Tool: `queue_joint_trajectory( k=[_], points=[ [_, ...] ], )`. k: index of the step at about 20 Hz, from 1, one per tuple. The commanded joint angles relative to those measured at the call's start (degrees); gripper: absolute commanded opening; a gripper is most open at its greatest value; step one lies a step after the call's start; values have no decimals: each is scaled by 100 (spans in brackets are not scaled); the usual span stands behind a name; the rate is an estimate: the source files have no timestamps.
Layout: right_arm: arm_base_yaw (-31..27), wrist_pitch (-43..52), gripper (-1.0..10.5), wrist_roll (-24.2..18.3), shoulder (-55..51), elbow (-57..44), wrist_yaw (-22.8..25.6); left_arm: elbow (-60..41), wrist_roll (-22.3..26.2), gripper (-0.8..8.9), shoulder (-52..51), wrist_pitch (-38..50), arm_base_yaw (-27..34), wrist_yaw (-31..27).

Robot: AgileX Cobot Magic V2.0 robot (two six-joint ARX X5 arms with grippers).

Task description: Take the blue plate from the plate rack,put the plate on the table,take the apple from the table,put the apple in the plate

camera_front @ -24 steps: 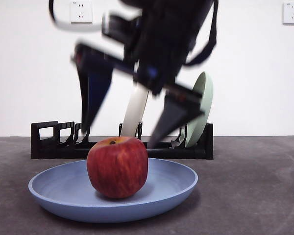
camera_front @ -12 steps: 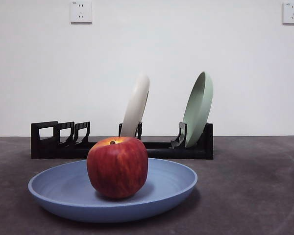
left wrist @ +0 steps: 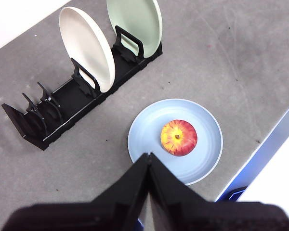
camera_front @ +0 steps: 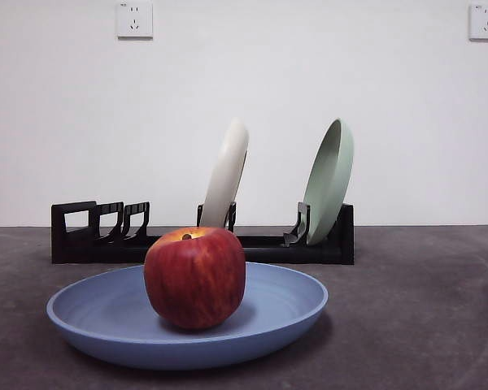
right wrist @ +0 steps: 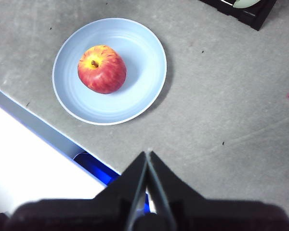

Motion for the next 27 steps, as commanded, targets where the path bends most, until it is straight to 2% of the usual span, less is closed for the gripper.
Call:
queue_joint_trajectory(
  k=[1, 6, 7, 8, 10, 12, 13, 15, 16, 18, 19, 21, 23, 27],
  points=[
    [7, 9, 1, -2, 2, 7, 20, -9, 61, -4, 133, 28, 13, -15],
    [7, 7, 1, -2, 4, 7, 22, -9, 61, -4, 264, 35, 181, -7],
    [7, 7, 1, -2, 2, 7, 20, -9, 286, -4, 264, 48, 299, -39],
    [7, 7, 1, -2, 2, 7, 20, -9, 833, -4, 264, 90, 520, -66],
    [7, 7, 1, -4, 4, 7, 20, -9, 1217, -4, 260, 149, 1180, 243],
    [7, 7, 1, -2, 2, 7, 20, -101, 1720, -4, 214, 485, 2009, 896],
    [7, 7, 1, -4, 2, 7, 20, -304, 2194, -4, 107, 1014, 2540, 1416],
    [7, 7, 1, -4, 2, 7, 20, -990, 2962, -4, -201, 2323, 3556, 2736],
    [7, 7, 1, -2, 4, 7, 20, -1506, 3084, -4, -420, 3117, 4072, 3480],
    [7, 7, 1, -4, 2, 7, 20, -2695, 2966, -4, -918, 4618, 4968, 4459],
    [7, 7, 1, -2, 4, 7, 20, -3294, 2791, -4, -1185, 5213, 5348, 4590],
    [7, 7, 1, -2, 2, 7, 20, -4424, 2476, -4, -1797, 6041, 6017, 4590],
    [7, 9, 1, -2, 2, 7, 20, -5464, 2277, -4, -2465, 6520, 6559, 4481],
    [7, 7, 1, -4, 2, 7, 20, -7093, 1945, -4, -3652, 7095, 7145, 3971]
  ],
)
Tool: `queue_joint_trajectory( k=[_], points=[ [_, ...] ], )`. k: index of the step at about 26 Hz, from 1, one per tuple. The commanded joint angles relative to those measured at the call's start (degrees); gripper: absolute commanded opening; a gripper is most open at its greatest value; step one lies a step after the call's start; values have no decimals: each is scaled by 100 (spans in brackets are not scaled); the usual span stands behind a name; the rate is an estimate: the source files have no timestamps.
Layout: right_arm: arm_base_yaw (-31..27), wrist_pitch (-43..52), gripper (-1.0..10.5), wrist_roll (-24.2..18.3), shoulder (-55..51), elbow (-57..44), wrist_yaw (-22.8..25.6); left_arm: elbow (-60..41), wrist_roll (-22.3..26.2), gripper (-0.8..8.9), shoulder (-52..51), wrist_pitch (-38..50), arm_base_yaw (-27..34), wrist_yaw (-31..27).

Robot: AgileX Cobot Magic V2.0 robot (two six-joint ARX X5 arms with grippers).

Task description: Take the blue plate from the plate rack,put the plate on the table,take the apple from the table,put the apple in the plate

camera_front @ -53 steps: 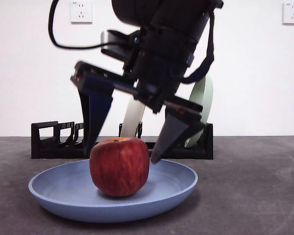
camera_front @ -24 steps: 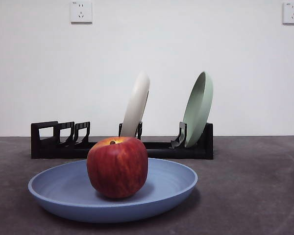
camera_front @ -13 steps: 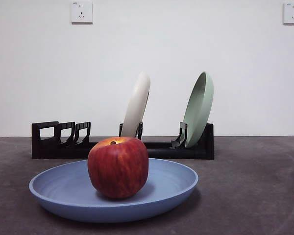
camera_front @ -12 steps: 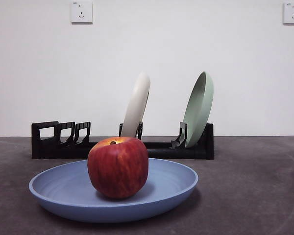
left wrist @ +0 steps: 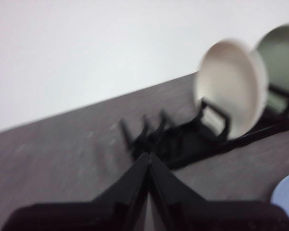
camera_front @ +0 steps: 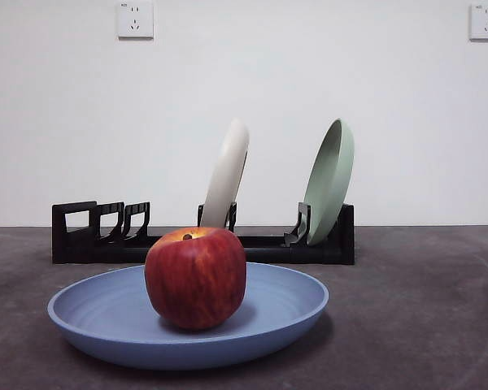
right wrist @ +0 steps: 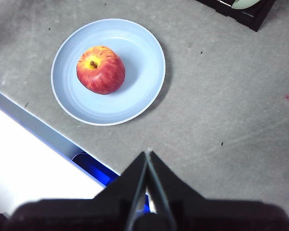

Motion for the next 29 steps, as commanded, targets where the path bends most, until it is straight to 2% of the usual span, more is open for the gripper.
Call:
queue_joint_trajectory(
  k=[1, 6, 9, 12, 20, 23, 29],
  points=[
    [7, 9, 1, -4, 2, 7, 4, -758, -518, -4, -564, 343, 105, -361],
    [7, 9, 1, -2, 4, 7, 4, -1379, -1154, -4, -1084, 533, 105, -994],
    [7, 9, 1, -2, 2, 7, 4, -1655, -1307, -4, -1287, 560, 103, -1014],
    [7, 9, 1, -4, 2, 7, 4, -1891, -1327, -4, -1482, 560, 66, -992],
    [7, 9, 1, -4, 2, 7, 4, -1915, -1167, -4, -1836, -310, -39, -1029],
    [4, 11, 1, -4, 2, 7, 4, -1915, -1091, -4, -1971, -291, -44, -1021],
    [4, 9, 1, -4, 2, 7, 42, -1915, -1349, -4, -1967, -234, -48, -997]
  ],
)
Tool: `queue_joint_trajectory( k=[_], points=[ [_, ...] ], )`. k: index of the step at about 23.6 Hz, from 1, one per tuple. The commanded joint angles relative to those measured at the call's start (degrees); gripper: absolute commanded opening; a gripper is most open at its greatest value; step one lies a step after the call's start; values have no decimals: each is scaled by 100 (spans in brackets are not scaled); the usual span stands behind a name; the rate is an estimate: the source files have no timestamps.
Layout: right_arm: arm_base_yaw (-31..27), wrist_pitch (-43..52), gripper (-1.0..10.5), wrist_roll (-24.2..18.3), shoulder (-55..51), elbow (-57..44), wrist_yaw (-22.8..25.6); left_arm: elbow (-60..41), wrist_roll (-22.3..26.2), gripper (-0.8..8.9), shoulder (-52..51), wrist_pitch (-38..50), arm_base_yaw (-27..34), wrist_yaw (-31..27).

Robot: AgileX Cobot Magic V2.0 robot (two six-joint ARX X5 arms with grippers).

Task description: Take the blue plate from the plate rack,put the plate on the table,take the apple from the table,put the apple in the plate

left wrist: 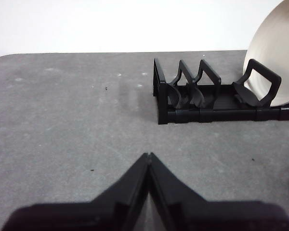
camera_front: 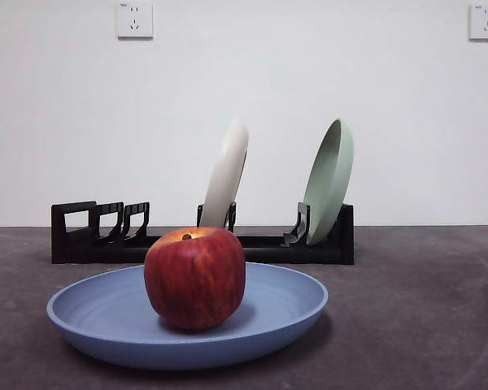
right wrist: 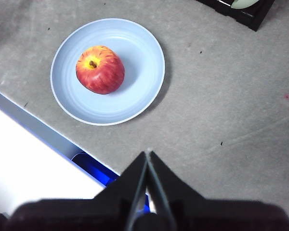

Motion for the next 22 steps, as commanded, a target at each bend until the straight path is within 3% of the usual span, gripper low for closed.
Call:
queue_joint_trajectory(
  k=[1, 20, 22],
  points=[
    [4, 13, 1, -2, 4, 7, 46, -59, -105, -4, 13, 61, -17, 26],
    [4, -13, 1, -28, 4, 7, 85, -59, -105, -4, 133, 63, -15, 26],
    [-7, -74, 1, -328, 0, 4, 199, -59, -105, -4, 133, 63, -15, 26]
  ],
)
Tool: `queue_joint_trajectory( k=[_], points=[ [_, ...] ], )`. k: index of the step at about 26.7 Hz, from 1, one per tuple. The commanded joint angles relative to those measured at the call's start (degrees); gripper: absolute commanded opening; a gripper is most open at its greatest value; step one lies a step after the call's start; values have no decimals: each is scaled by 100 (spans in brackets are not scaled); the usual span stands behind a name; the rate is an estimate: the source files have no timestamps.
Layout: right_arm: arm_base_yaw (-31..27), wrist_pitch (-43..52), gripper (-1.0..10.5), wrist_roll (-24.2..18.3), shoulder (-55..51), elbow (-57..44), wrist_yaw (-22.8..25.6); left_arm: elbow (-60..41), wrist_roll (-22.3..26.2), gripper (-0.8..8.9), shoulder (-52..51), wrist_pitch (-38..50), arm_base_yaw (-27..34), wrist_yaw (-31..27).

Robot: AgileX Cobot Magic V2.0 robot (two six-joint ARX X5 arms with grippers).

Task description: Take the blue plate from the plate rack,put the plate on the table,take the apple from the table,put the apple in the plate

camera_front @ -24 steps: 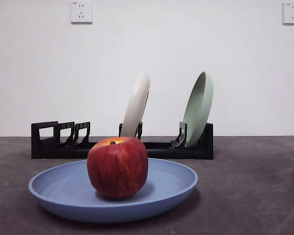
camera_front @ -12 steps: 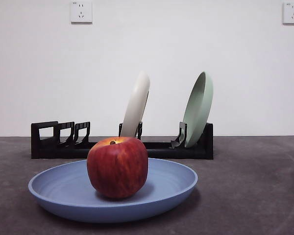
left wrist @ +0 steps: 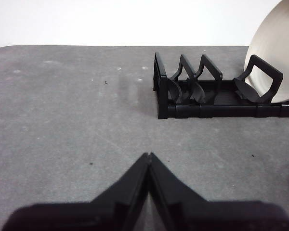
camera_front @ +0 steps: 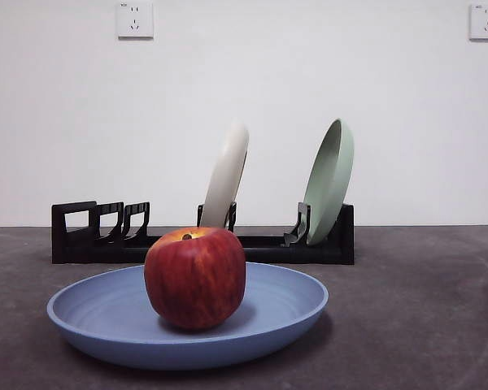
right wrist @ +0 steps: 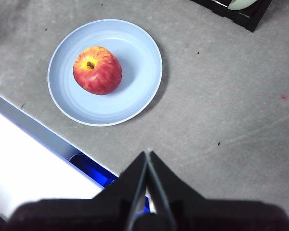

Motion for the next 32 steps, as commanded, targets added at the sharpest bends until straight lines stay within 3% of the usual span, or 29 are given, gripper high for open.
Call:
queue_joint_trajectory(
  k=[1, 5, 7, 10, 13, 17, 27, 32],
  points=[
    [-35, -90, 1, -529, -24, 4, 310, -59, -39, -4, -7, 57, -13, 26],
    [-490, 267, 1, -1862, -280, -140, 828, -59, -42, -4, -2, 55, -13, 24],
    [-885, 942, 1, -2337, -555, -415, 702, -59, -42, -4, 4, 57, -13, 26],
    [-1685, 2382, 1, -2765, -1189, -1207, 109, -59, -42, -4, 4, 57, -13, 26],
    [-3049, 4181, 1, -2682, -2264, -2804, -629, -59, -42, -4, 13, 57, -13, 26],
    [-4186, 5351, 1, -2339, -3412, -4577, -734, -59, -42, -4, 13, 57, -13, 26],
    [-5265, 5748, 1, -2229, -4461, -5971, -741, -59, -42, -4, 13, 57, -13, 26],
    [-5368, 5792, 1, -2212, -4704, -6266, -734, -59, -42, -4, 13, 57, -13, 26]
  ],
)
